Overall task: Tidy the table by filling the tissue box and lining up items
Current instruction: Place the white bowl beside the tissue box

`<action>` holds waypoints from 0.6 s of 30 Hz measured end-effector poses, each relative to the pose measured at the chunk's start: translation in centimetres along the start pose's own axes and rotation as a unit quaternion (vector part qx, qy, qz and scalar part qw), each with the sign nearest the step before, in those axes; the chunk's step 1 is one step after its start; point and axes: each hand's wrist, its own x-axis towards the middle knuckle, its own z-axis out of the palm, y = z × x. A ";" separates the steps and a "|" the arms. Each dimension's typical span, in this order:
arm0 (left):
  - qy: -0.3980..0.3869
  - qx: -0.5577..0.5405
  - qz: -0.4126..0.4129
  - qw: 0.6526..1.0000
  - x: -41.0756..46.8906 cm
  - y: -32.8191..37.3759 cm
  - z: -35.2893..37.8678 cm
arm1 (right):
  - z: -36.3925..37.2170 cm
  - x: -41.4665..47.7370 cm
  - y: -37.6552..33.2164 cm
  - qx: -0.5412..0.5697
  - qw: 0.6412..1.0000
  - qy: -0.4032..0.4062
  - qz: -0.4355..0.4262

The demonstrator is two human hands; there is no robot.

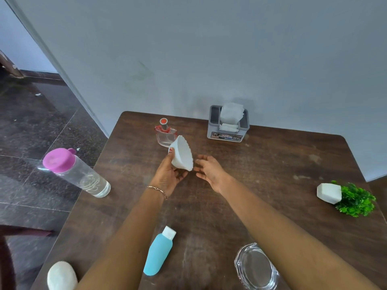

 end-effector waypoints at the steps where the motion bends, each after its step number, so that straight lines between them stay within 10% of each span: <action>1: -0.010 -0.027 -0.012 1.000 -0.2 0.0 0.2 | 0.0 -0.1 0.0 0.007 1.000 0.000 0.001; 18: -0.066 -0.039 -0.079 0.994 0.0 -5.2 12.4 | -12.1 -5.2 -1.6 0.008 0.981 0.160 -0.105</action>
